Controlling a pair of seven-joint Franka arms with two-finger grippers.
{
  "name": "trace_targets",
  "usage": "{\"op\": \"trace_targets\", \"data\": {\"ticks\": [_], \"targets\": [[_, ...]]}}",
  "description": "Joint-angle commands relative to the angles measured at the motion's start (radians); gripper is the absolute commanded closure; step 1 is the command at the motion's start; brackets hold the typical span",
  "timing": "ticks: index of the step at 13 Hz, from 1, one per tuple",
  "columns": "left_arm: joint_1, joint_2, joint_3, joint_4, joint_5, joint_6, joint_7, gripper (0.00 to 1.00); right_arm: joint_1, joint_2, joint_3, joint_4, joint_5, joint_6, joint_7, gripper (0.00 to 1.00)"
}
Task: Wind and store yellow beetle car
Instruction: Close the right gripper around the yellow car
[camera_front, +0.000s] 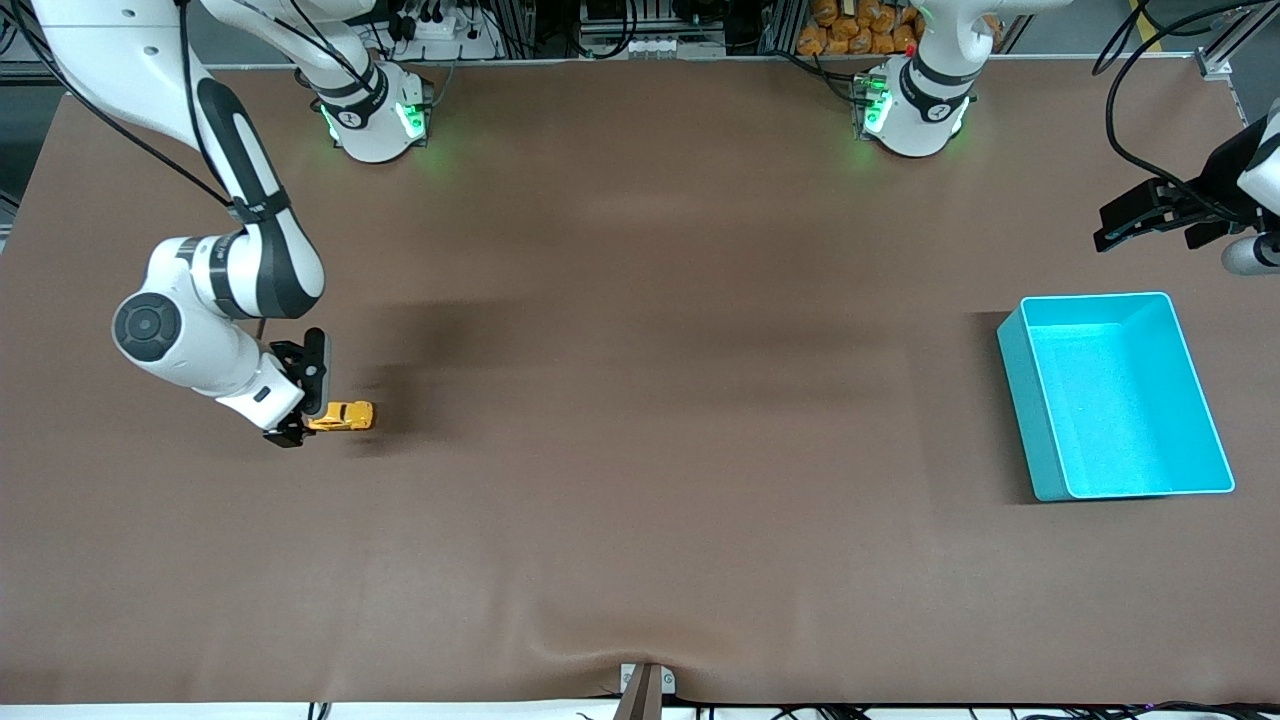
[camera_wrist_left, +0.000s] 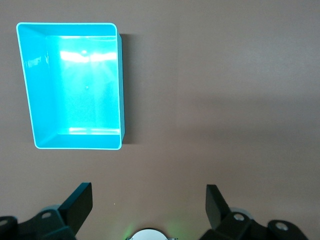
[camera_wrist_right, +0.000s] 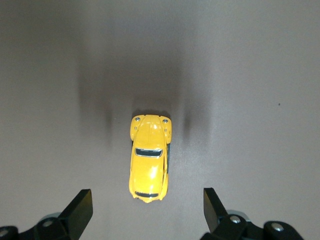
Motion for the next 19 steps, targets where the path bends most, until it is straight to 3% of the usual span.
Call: {"op": "trace_targets", "data": {"ticks": [1, 6, 10, 16, 19], "targets": [[0.002, 0.0, 0.0, 0.01, 0.007, -0.007, -0.001, 0.0, -0.006, 0.031, 0.0, -0.032, 0.001, 0.09, -0.024, 0.05], [0.002, 0.0, 0.0, 0.01, 0.005, -0.007, -0.001, 0.0, 0.001, 0.092, 0.0, -0.049, 0.001, 0.219, -0.016, 0.11], [0.002, -0.002, 0.001, 0.01, 0.005, -0.007, -0.002, 0.0, 0.0, 0.109, 0.0, -0.054, 0.001, 0.227, -0.018, 0.3], [0.004, 0.0, 0.001, 0.01, 0.004, -0.007, -0.001, 0.0, -0.005, 0.102, 0.003, -0.066, 0.004, 0.207, -0.01, 0.32], [0.01, 0.0, 0.001, 0.01, 0.0, -0.007, -0.001, 0.0, 0.0, 0.103, 0.001, -0.065, 0.004, 0.179, -0.009, 0.55]]}}
